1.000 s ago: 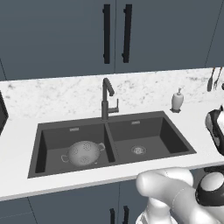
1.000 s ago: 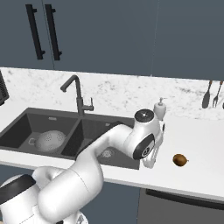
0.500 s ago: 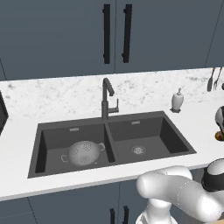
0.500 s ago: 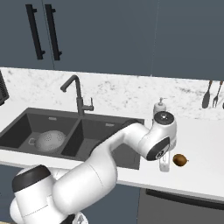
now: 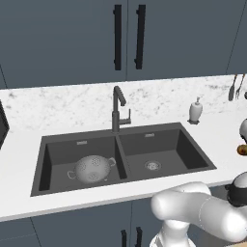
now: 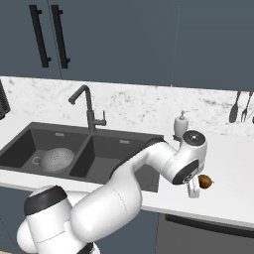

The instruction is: Put the colander in the sink, put the pear in the colander, and turn on the sink faucet and pour water over the colander.

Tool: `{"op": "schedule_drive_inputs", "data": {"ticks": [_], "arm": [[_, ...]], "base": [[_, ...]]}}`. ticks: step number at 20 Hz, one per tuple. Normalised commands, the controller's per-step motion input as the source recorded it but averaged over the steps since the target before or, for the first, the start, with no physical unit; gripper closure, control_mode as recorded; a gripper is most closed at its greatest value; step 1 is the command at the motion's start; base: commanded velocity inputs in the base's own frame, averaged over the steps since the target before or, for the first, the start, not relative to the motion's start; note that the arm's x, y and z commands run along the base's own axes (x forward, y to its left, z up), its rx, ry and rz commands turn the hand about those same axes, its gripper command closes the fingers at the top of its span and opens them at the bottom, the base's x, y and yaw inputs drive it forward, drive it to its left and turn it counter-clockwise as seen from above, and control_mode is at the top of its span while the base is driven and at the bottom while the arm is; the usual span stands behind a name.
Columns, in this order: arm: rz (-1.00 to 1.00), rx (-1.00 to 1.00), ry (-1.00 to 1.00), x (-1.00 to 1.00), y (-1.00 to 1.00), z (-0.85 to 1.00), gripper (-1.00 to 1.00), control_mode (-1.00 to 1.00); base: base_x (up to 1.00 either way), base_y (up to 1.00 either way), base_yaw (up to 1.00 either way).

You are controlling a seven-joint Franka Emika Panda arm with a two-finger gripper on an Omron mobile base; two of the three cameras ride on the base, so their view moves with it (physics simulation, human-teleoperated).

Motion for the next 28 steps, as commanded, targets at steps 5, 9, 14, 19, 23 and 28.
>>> {"op": "schedule_drive_inputs", "data": {"ticks": [5, 9, 14, 19, 23, 28], "arm": [[0.05, -0.06, 0.12, 0.19, 0.00, -0.17, -1.00, -1.00], [0.05, -0.01, 0.12, 0.26, -0.20, -0.11, -1.00, -1.00], [0.06, 0.00, 0.09, 0.24, -0.33, -0.13, -1.00, -1.00], [0.06, 0.00, 0.08, 0.25, -0.29, -0.14, -1.00, -1.00], [0.07, 0.00, 0.05, 0.23, -0.17, -0.23, -1.00, -1.00], [0.06, 0.00, 0.04, 0.22, -0.19, -0.29, -1.00, -1.00]], "base": [[0.00, 0.00, 0.00], [0.00, 0.00, 0.00], [0.00, 0.00, 0.00], [0.00, 0.00, 0.00], [0.00, 0.00, 0.00], [0.00, 0.00, 0.00]]}}
